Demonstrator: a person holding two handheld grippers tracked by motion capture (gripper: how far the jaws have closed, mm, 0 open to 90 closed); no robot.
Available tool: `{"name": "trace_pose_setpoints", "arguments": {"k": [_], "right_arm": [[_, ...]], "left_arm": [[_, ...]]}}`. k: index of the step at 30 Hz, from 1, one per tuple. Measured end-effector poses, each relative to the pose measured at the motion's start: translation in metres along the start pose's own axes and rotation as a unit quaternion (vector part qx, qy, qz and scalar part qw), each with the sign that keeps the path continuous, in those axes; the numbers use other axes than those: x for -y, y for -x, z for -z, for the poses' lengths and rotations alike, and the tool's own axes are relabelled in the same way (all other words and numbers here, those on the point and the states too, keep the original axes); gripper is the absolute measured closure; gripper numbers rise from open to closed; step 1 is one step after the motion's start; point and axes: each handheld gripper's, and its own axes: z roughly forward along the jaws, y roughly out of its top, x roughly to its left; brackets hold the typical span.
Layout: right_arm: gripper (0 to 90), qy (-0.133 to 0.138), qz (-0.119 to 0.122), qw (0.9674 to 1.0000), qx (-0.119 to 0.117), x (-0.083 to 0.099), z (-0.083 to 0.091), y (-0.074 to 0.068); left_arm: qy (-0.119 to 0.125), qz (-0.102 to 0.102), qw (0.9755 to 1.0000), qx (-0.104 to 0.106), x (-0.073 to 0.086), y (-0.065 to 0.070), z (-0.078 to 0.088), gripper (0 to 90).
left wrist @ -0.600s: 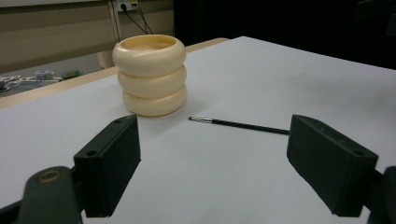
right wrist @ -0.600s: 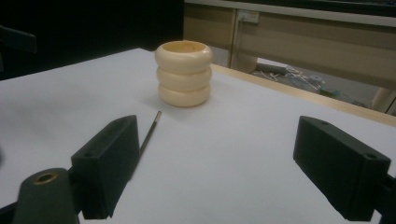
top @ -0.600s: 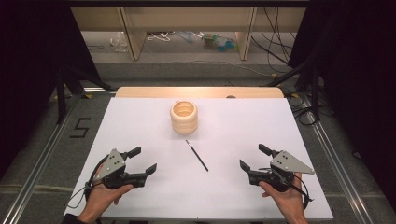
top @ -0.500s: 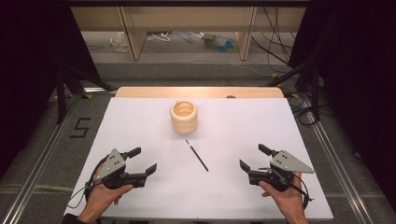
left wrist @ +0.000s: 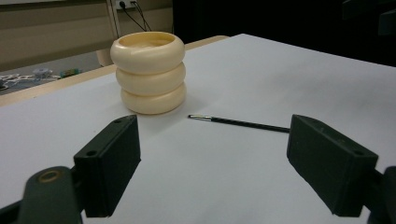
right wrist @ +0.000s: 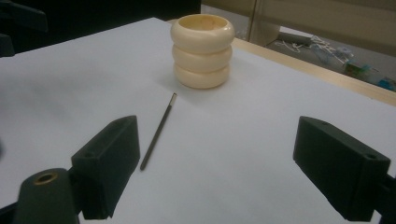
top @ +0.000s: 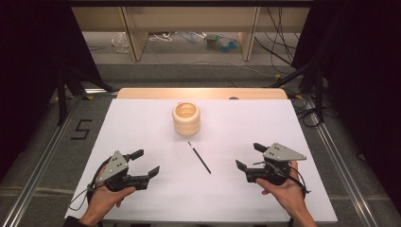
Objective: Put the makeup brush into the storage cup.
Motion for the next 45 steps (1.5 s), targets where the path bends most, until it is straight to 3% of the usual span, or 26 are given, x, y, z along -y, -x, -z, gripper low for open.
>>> {"name": "trace_pose_setpoints", "arguments": {"k": [8,10,12,17,18,21,25,33,34,35,36,38,39,41,43,45], "right_arm": [[15.7,-0.035,0.009,0.9993,-0.013,-0.022,-0.020,0.002],[15.9,-0.055,0.012,0.9982,-0.020,-0.030,-0.029,0.002],[15.9,-0.053,0.015,0.9983,-0.019,-0.032,-0.033,0.001],[15.9,-0.086,0.015,0.9956,-0.034,-0.044,-0.051,0.000],[15.9,-0.100,0.018,0.9940,-0.040,-0.049,-0.059,-0.002],[16.0,-0.110,0.027,0.9922,-0.052,-0.052,-0.068,-0.004],[17.8,-0.146,0.032,0.9863,-0.070,-0.060,-0.086,-0.011],[20.0,-0.164,0.049,0.9828,-0.069,-0.063,-0.111,-0.017],[20.4,-0.178,0.048,0.9801,-0.074,-0.064,-0.112,-0.018],[21.0,-0.173,0.055,0.9809,-0.070,-0.063,-0.116,-0.018],[21.4,-0.187,0.057,0.9777,-0.076,-0.064,-0.119,-0.019],[21.4,-0.183,0.056,0.9788,-0.073,-0.063,-0.122,-0.019],[22.0,-0.193,0.057,0.9766,-0.076,-0.064,-0.124,-0.020],[22.4,-0.197,0.064,0.9754,-0.075,-0.065,-0.127,-0.020],[22.7,-0.193,0.061,0.9765,-0.073,-0.064,-0.130,-0.021],[23.1,-0.206,0.055,0.9741,-0.076,-0.065,-0.133,-0.023]], "left_arm": [[0.003,0.001,1.0000,-0.001,0.000,0.000,0.000,17.5],[0.005,0.002,1.0000,0.001,0.000,0.000,0.000,17.5],[0.004,0.002,1.0000,-0.001,0.000,0.000,0.000,17.5],[0.003,0.001,1.0000,-0.001,0.000,0.000,0.000,17.6],[0.003,0.001,1.0000,-0.001,0.000,0.000,0.000,17.5],[0.004,0.003,1.0000,-0.001,0.000,-0.001,0.000,17.6],[0.004,0.003,1.0000,-0.001,0.000,0.000,0.000,17.5],[0.005,0.002,1.0000,0.000,-0.001,0.000,0.000,17.5],[0.005,0.002,1.0000,0.001,-0.001,0.000,0.000,17.6],[0.004,0.004,1.0000,0.001,0.000,0.000,0.000,17.5],[0.003,0.003,1.0000,0.001,0.000,0.000,0.000,17.5],[0.003,0.002,1.0000,0.001,0.000,0.000,0.000,17.5],[0.003,0.002,1.0000,0.001,0.000,0.000,0.000,17.5],[0.003,0.002,1.0000,0.001,0.000,0.000,0.000,17.5],[0.003,0.002,1.0000,0.001,0.000,0.000,0.000,17.5],[0.005,0.003,1.0000,0.004,0.000,0.000,-0.001,17.5]]}}
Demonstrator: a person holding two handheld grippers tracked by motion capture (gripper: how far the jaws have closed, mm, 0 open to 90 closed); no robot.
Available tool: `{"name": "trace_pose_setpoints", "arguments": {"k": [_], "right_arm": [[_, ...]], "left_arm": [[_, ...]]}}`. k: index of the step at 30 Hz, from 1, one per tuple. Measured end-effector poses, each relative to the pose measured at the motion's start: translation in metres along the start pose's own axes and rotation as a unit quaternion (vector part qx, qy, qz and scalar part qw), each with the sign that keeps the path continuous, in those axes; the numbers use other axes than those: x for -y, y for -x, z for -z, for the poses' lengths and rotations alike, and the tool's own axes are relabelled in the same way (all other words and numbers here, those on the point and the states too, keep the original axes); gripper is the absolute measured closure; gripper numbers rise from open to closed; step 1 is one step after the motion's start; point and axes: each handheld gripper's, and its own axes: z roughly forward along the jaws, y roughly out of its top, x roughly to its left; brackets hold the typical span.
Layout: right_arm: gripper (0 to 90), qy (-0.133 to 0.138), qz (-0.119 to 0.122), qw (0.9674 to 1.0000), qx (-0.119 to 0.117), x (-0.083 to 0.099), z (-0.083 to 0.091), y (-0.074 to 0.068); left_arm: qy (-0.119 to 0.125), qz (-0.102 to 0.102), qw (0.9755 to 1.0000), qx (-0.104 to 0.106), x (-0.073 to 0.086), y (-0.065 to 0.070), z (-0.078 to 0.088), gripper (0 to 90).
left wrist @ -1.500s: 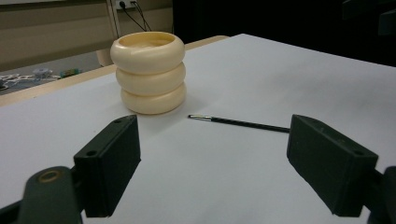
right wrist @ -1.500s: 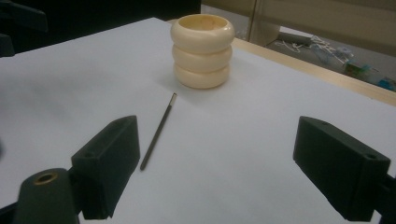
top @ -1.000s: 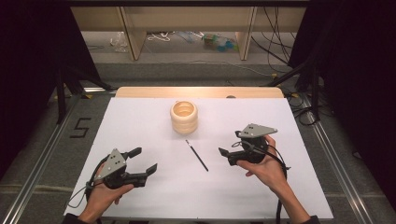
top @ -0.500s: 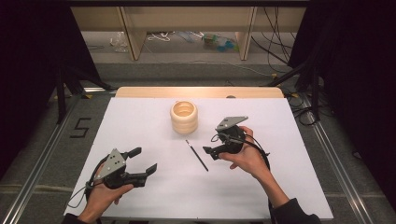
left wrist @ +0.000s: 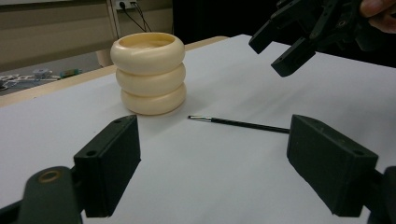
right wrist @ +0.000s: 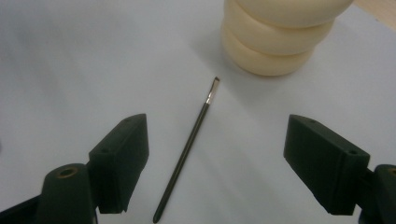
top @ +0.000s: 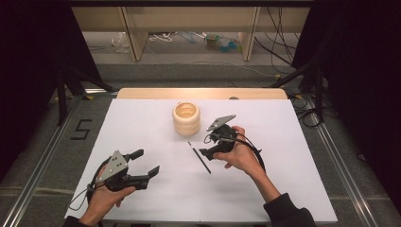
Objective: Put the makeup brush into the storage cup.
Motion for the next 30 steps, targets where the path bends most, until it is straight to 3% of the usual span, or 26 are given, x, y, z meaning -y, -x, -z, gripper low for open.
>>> {"name": "trace_pose_setpoints", "arguments": {"k": [5,6,11,15,25,30], "right_arm": [[23.9,-0.013,0.003,0.9998,-0.012,-0.003,-0.007,0.001],[23.9,-0.010,0.001,0.9999,-0.005,-0.003,-0.009,0.001],[24.1,-0.026,0.002,0.9995,-0.015,-0.004,-0.013,0.002],[24.3,-0.031,0.001,0.9995,-0.002,-0.006,-0.016,0.002],[27.1,-0.057,0.016,0.9981,-0.016,-0.013,-0.029,0.001],[28.5,-0.076,0.013,0.9969,-0.017,-0.011,-0.036,0.000]], "left_arm": [[-0.001,0.001,1.0000,-0.002,-0.001,0.000,0.001,17.6],[0.000,0.002,1.0000,-0.002,0.000,0.000,0.001,17.6],[-0.006,-0.002,1.0000,-0.003,0.000,0.000,0.001,17.5],[-0.007,-0.001,1.0000,-0.003,0.000,0.000,0.000,17.5],[-0.003,0.000,1.0000,-0.001,0.000,0.000,0.000,17.5],[-0.005,-0.001,1.0000,-0.001,-0.001,0.000,0.000,17.5]]}}
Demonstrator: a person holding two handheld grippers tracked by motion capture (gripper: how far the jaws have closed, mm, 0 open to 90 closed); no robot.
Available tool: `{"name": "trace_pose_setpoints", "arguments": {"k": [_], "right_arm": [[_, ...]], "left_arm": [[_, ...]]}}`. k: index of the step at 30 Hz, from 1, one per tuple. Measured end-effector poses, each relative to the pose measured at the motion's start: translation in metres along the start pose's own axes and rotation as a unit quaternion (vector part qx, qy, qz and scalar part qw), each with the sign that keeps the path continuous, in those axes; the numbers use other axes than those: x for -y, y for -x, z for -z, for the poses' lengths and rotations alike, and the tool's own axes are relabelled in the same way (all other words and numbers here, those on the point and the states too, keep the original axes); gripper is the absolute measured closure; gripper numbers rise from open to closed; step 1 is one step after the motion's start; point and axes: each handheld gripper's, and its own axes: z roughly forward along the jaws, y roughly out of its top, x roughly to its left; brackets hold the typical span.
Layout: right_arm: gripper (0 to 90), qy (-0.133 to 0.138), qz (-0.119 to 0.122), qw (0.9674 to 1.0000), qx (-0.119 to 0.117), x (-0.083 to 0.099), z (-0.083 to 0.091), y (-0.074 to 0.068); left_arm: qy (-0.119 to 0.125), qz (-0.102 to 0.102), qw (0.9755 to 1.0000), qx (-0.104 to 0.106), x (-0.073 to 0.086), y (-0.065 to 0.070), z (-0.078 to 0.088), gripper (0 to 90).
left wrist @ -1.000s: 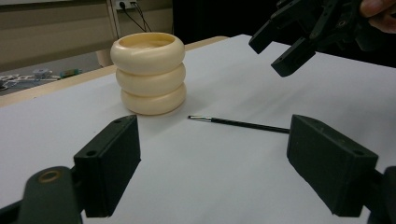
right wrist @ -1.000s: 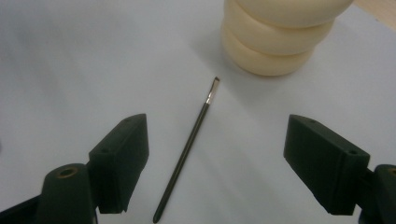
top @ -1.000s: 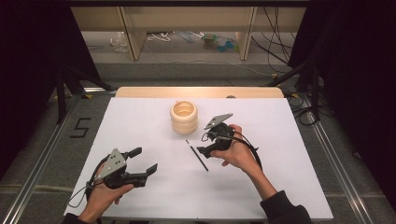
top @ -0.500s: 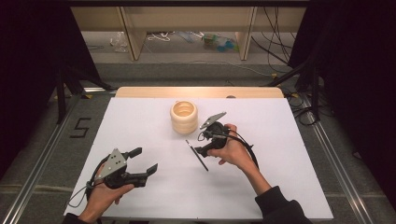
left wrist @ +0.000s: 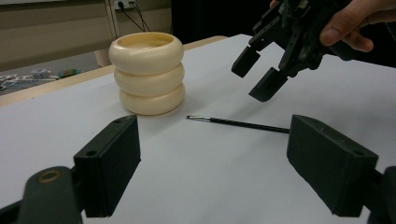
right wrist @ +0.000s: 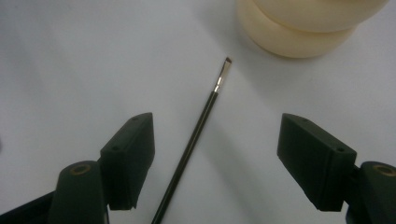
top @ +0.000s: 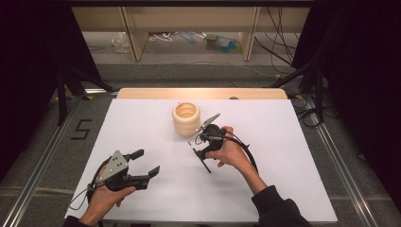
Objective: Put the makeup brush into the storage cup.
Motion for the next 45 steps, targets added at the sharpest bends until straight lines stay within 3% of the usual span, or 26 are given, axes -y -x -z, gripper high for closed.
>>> {"name": "trace_pose_setpoints", "arguments": {"k": [21,41,45], "right_arm": [[33.4,-0.047,0.010,0.9988,0.006,-0.012,-0.025,-0.004],[42.0,-0.089,-0.014,0.9959,-0.004,-0.014,-0.040,0.005],[43.8,-0.094,-0.009,0.9955,-0.011,-0.015,-0.043,0.004]], "left_arm": [[-0.001,-0.002,1.0000,0.001,0.000,0.000,0.000,17.5],[-0.003,-0.002,1.0000,0.002,0.000,0.000,-0.001,17.5],[-0.002,-0.002,1.0000,0.002,0.000,0.000,-0.001,17.5]]}}
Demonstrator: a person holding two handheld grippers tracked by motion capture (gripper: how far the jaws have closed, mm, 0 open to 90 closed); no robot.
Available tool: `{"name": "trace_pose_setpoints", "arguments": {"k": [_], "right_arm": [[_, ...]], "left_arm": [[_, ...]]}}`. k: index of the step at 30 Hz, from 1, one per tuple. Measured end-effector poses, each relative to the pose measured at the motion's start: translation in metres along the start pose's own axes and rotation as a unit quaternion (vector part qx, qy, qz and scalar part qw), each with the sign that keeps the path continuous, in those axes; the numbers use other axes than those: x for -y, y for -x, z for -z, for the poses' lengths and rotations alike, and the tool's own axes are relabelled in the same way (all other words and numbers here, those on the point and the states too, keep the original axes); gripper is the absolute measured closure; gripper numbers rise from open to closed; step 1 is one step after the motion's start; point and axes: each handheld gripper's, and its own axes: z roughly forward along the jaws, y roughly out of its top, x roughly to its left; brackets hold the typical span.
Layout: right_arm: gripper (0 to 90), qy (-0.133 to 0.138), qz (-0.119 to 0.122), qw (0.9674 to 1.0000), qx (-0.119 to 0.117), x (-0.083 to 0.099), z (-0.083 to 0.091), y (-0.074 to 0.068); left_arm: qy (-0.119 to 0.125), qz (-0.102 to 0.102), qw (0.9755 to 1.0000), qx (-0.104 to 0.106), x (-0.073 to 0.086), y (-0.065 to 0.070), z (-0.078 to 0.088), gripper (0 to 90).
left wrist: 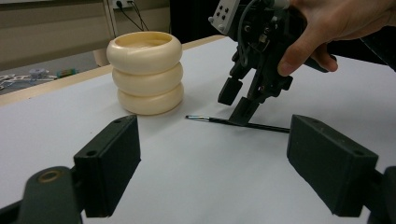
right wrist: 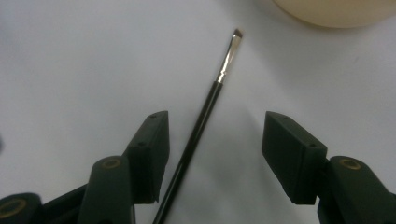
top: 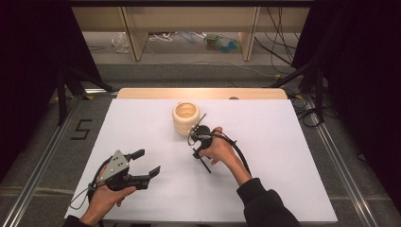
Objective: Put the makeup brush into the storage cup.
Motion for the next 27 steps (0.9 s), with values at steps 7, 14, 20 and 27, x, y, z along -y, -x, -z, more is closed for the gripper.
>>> {"name": "trace_pose_setpoints", "arguments": {"k": [7,14,20,27], "right_arm": [[48.5,-0.011,-0.001,0.9999,-0.005,-0.002,-0.004,-0.002],[53.2,-0.014,0.001,0.9999,-0.005,-0.004,-0.004,-0.004],[56.5,-0.020,0.002,0.9998,-0.004,-0.007,-0.006,-0.004],[61.7,-0.040,0.008,0.9992,0.002,-0.012,-0.008,-0.007]], "left_arm": [[0.000,-0.007,1.0000,0.001,0.000,-0.001,0.000,17.5],[0.003,0.005,1.0000,0.006,0.000,0.001,-0.002,17.5],[0.000,-0.006,1.0000,0.003,0.000,-0.001,-0.001,17.5],[0.000,-0.009,1.0000,0.002,-0.001,-0.001,-0.001,17.5]]}}
